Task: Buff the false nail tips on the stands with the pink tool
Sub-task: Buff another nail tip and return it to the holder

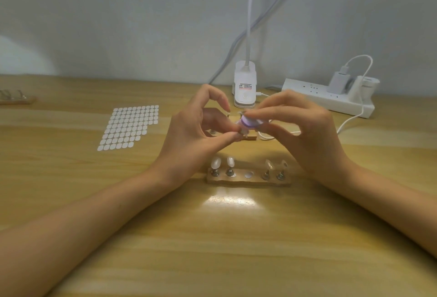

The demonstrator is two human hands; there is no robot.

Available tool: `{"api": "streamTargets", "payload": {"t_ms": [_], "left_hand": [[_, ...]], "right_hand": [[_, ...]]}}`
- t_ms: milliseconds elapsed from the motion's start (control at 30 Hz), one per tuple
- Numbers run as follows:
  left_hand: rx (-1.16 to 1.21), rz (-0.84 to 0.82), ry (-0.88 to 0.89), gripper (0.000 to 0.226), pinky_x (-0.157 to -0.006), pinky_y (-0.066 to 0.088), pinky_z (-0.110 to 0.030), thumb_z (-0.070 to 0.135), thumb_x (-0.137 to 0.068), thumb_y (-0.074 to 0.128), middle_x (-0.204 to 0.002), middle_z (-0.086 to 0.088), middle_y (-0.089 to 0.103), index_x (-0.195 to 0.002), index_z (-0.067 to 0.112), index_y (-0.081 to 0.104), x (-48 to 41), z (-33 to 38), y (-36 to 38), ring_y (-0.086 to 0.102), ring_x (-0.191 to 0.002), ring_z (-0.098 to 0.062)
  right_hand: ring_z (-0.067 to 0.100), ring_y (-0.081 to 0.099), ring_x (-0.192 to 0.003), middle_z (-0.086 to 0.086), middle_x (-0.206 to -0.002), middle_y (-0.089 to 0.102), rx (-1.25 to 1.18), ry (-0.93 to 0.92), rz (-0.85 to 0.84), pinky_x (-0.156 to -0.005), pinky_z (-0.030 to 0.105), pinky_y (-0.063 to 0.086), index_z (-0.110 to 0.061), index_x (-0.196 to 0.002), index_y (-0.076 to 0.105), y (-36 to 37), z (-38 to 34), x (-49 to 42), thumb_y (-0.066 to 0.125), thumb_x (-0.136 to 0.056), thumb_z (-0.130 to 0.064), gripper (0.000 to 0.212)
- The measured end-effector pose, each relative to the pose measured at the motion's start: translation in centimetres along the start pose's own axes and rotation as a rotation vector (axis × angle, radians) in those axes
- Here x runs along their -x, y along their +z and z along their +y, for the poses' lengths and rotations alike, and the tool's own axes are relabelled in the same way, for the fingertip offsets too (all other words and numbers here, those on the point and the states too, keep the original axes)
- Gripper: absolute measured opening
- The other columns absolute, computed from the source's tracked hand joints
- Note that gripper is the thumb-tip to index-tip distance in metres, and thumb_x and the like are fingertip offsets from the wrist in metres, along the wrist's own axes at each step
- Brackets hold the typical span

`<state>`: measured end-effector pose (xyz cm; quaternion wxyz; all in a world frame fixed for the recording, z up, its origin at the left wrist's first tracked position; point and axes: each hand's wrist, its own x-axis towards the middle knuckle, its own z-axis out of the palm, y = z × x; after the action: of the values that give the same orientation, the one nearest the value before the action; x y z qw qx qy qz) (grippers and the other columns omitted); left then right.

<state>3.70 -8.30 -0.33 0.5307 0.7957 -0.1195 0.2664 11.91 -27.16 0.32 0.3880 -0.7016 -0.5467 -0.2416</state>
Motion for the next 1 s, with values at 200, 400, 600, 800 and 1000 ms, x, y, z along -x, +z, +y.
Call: {"api": "streamTargets", "payload": {"t_ms": [200, 400, 600, 800, 1000], "left_hand": [[0.014, -0.005, 0.001, 0.04, -0.06, 0.048, -0.015, 0.013, -0.08, 0.083, -0.078, 0.0, 0.077, -0.098, 0.02, 0.048, -0.02, 0.02, -0.05, 0.074, -0.075, -0.009], [0.029, -0.02, 0.001, 0.04, -0.062, 0.051, -0.016, 0.013, -0.079, 0.083, -0.079, -0.001, 0.077, -0.097, 0.02, 0.048, 0.05, 0.09, 0.14, 0.075, -0.078, -0.012], [0.023, -0.008, -0.005, 0.039, -0.061, 0.05, -0.019, 0.022, -0.079, 0.083, -0.075, 0.001, 0.075, -0.097, 0.02, 0.048, 0.06, 0.17, 0.09, 0.073, -0.072, -0.009], [0.043, -0.02, 0.005, 0.039, -0.062, 0.05, -0.017, 0.029, -0.077, 0.081, -0.075, 0.001, 0.075, -0.097, 0.019, 0.048, 0.14, 0.27, 0.09, 0.074, -0.074, -0.011], [0.085, -0.016, -0.009, 0.039, -0.06, 0.049, -0.016, 0.032, -0.076, 0.08, -0.075, -0.001, 0.075, -0.095, 0.022, 0.048, 0.12, 0.31, 0.1, 0.074, -0.072, -0.012]], "right_hand": [[0.022, 0.067, -0.091, 0.014, -0.098, 0.068, -0.011, 0.014, 0.007, -0.077, 0.035, 0.055, -0.011, -0.115, 0.07, 0.08, 0.05, -0.12, 0.072, -0.086, -0.009, 0.029], [0.016, 0.065, -0.093, 0.012, -0.1, 0.068, -0.024, 0.003, 0.001, -0.08, 0.029, 0.055, -0.009, -0.114, 0.071, -0.04, -0.03, -0.06, 0.07, -0.087, -0.012, 0.027], [0.018, 0.066, -0.092, 0.013, -0.099, 0.068, -0.043, -0.016, -0.028, -0.08, 0.031, 0.055, -0.008, -0.112, 0.072, 0.29, -0.22, -0.13, 0.071, -0.086, -0.012, 0.026], [0.019, 0.066, -0.093, 0.011, -0.1, 0.067, -0.067, -0.026, -0.047, -0.081, 0.03, 0.055, -0.008, -0.113, 0.071, 0.31, -0.38, -0.06, 0.07, -0.087, -0.014, 0.026], [0.02, 0.066, -0.091, 0.013, -0.098, 0.068, -0.06, -0.031, -0.052, -0.079, 0.031, 0.055, -0.008, -0.112, 0.072, 0.34, -0.56, -0.12, 0.071, -0.086, -0.013, 0.026]]}}
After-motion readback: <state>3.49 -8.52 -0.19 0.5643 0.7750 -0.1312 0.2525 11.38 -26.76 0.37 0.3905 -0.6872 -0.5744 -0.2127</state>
